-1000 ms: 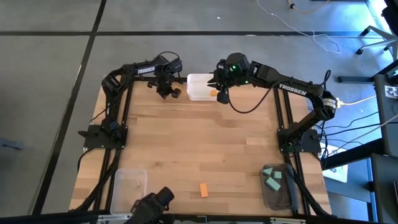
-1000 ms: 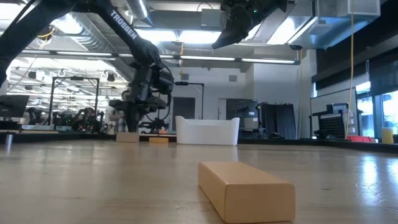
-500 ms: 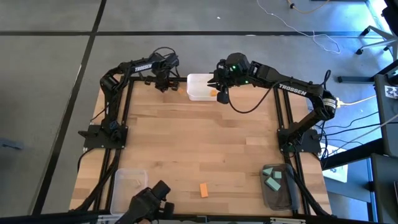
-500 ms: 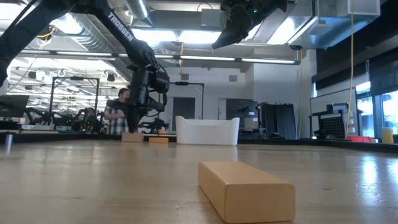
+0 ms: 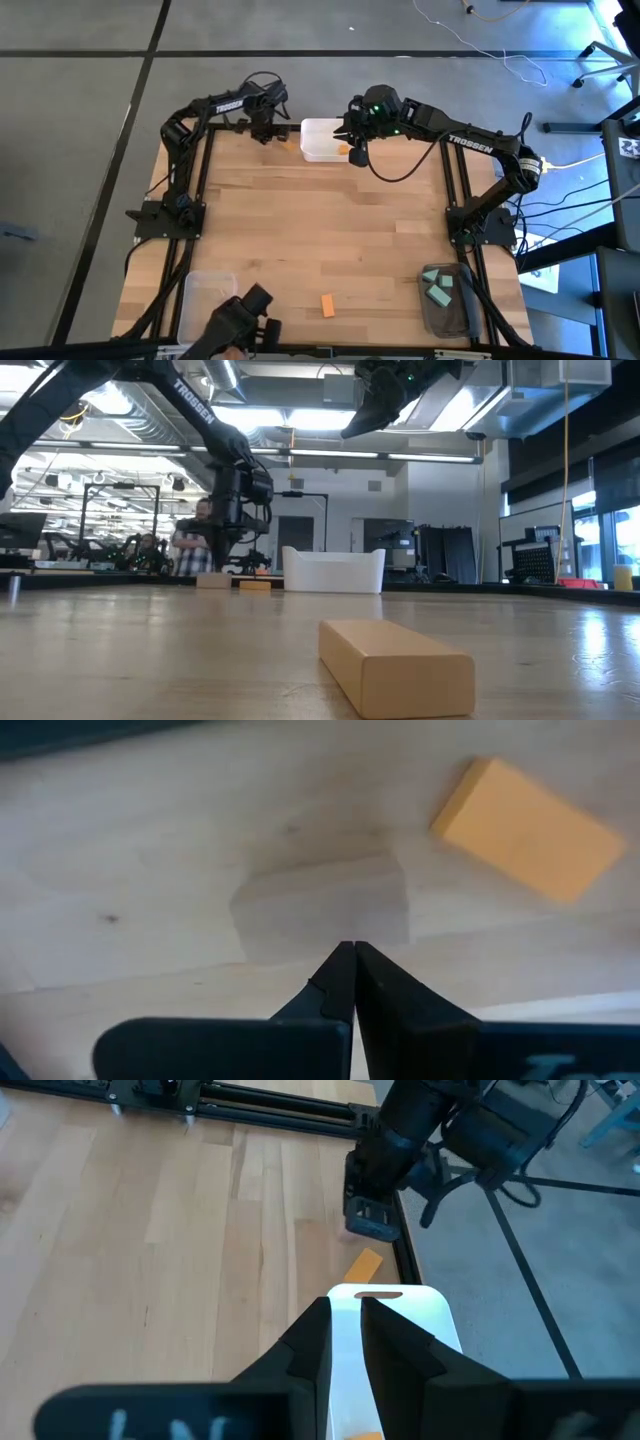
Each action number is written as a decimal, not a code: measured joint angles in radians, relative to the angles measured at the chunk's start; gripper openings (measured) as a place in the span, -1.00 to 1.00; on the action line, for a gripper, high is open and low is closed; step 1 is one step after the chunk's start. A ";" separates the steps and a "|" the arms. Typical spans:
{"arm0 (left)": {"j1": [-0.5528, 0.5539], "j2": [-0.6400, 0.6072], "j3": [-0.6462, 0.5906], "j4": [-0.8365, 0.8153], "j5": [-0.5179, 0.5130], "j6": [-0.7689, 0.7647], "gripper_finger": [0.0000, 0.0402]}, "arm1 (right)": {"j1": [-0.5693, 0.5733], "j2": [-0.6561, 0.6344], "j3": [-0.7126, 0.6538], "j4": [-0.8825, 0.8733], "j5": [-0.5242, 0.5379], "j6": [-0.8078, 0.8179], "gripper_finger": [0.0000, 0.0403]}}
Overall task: Sort & place blocks by color
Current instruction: Put the white block into the transparent bin
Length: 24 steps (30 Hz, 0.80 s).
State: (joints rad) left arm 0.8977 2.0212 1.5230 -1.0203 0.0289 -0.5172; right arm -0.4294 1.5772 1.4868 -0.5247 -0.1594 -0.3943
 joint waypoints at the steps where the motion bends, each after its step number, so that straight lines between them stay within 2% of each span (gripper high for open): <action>1: 0.002 0.000 0.014 0.000 0.001 0.003 -1.00 | 0.000 0.000 0.000 0.000 0.000 0.000 -0.70; 7: 0.022 0.000 0.052 -0.001 -0.012 0.001 -1.00 | 0.000 0.000 0.000 -0.002 0.000 0.000 -0.70; 14: 0.017 -0.001 -0.030 0.029 -0.022 -0.037 -1.00 | -0.001 0.000 0.000 -0.003 0.000 -0.002 -0.70; 24: 0.021 -0.002 -0.032 -0.001 -0.028 -0.048 -1.00 | -0.001 0.000 0.000 -0.001 0.000 -0.003 -0.70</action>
State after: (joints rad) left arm 0.9188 2.0197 1.4911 -1.0209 0.0005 -0.5651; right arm -0.4301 1.5772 1.4868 -0.5258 -0.1593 -0.3977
